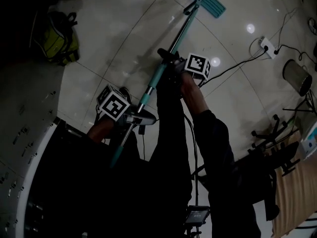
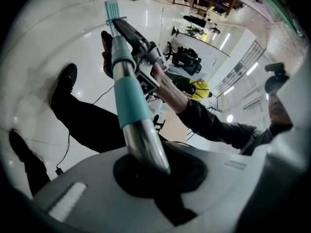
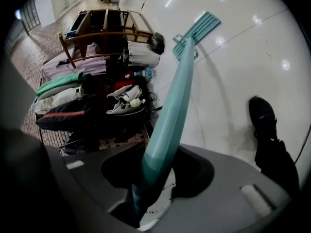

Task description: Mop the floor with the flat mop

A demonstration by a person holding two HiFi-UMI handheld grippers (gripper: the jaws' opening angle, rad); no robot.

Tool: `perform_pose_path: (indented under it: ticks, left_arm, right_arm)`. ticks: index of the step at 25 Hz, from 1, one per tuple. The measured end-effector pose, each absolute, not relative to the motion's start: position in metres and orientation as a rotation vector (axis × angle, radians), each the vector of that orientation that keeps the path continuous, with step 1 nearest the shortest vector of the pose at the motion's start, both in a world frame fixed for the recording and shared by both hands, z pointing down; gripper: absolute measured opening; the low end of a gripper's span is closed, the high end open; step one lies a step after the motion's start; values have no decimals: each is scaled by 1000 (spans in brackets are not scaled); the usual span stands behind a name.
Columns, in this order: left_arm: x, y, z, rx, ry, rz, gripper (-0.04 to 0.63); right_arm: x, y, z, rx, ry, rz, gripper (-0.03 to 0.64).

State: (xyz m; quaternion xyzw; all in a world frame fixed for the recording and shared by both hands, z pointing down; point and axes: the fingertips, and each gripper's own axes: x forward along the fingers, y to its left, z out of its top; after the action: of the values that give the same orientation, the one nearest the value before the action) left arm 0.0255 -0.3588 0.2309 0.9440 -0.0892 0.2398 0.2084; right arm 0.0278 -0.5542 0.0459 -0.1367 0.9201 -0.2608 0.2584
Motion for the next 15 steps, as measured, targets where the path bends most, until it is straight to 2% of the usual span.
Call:
perform_pose_path:
  ticks: [9, 15]
  left_arm:
    - [124, -400, 130, 2673, -246, 695, 32]
    - [137, -405, 128, 2666, -255, 727, 26]
  right_arm:
    - [136, -585, -62, -402, 2434, -639, 167]
    - [150, -588, -73, -447, 2447, -594, 167]
